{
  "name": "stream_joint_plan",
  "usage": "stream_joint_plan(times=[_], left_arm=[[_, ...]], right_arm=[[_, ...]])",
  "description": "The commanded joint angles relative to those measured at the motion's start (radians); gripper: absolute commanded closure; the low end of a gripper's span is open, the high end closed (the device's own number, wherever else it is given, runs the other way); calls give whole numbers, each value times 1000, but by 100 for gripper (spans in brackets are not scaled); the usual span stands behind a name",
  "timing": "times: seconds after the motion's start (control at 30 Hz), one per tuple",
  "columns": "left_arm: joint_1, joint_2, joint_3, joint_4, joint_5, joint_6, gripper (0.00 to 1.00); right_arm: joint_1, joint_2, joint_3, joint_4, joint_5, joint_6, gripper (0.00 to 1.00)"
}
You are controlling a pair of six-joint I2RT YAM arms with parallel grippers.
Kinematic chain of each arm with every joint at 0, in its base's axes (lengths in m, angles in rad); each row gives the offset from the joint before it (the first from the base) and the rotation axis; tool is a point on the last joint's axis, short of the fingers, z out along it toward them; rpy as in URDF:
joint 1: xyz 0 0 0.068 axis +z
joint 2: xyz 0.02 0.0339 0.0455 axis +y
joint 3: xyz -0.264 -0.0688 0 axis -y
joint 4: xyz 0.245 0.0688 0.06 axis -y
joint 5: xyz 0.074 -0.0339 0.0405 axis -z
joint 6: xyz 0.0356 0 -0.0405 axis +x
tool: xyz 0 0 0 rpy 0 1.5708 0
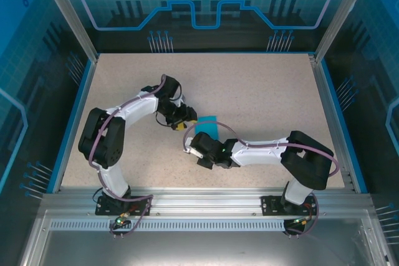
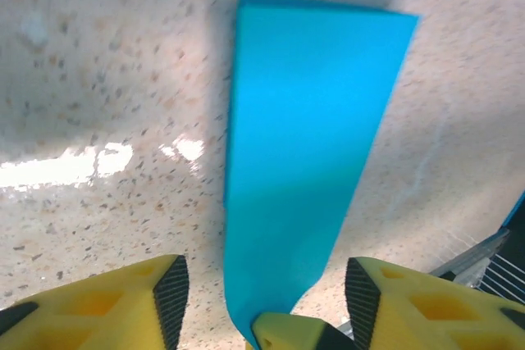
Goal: Fold a paper plane with a square sheet of paper (fold left side to right side)
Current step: Third fold the triangle at the center of the table.
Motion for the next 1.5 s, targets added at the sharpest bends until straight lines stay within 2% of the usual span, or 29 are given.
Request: stream_joint_plan(times=[0.0,0.23,0.43,0.97,1.17,1.47], left_arm=[[-13,21,60,-21,69,52,48],[-85,178,184,5,123,64,57],[-101,282,253,0,120,76,60],[-125,387,233,-34,25,120,65],[-130,399,231,-48,5,141,66],[-131,410,235,-51,-7,156,67]], right_arm=[[-16,-15,-8,-2,-12,22,100],[-19,-14,-7,-2,-10,31,100],[-25,-12,-6,-1,-12,35,100],[-41,-24,13,-26,-71,55,100],[-94,-48,16,-41,-154,73,100],[-281,-74,16,-72,-484,105,100]])
